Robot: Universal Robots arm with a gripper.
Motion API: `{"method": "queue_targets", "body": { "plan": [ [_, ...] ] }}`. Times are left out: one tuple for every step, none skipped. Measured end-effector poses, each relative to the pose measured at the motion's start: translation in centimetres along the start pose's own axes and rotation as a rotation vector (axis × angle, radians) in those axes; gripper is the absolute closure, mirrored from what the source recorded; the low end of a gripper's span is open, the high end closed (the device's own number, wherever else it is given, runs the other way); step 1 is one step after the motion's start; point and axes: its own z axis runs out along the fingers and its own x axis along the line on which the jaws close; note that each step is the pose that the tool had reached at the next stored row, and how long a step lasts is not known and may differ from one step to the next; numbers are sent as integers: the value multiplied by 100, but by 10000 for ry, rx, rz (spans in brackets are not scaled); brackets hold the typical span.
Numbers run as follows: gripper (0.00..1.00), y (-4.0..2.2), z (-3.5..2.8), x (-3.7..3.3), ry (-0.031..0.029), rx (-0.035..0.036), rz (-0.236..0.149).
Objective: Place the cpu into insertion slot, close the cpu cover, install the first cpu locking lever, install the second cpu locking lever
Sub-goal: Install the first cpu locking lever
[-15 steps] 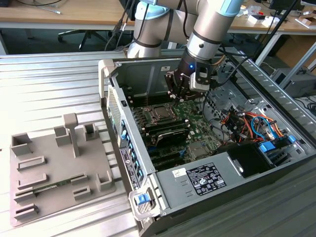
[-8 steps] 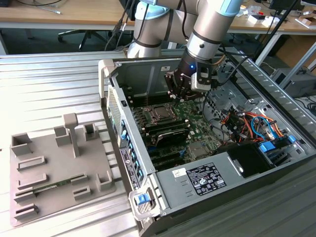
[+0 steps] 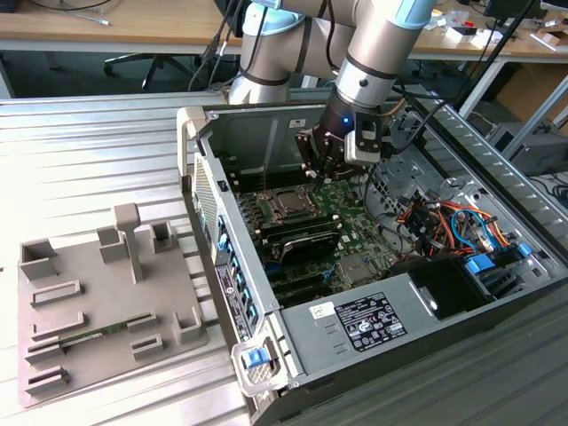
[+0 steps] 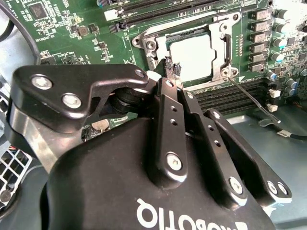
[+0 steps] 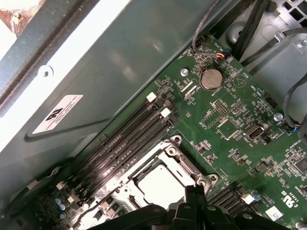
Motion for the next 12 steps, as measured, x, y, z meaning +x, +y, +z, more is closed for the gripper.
{"method": "queue_targets", "body": {
  "plan": [
    [89, 0, 0, 0, -8, 3, -69],
    [89, 0, 0, 0, -14, 5, -128],
    [89, 0, 0, 0, -20, 7, -176],
    [89, 0, 0, 0, -22, 8, -198],
    [89, 0, 0, 0, -25, 9, -222],
    [89, 0, 0, 0, -29, 11, -262],
    [89, 0, 0, 0, -34, 13, -308],
    [89, 0, 0, 0, -39, 14, -348],
    [89, 0, 0, 0, -42, 15, -376],
    [89, 0, 0, 0, -45, 16, -402],
    [89, 0, 0, 0, -49, 18, -437],
    [89, 0, 0, 0, -51, 19, -463]
  ]
}}
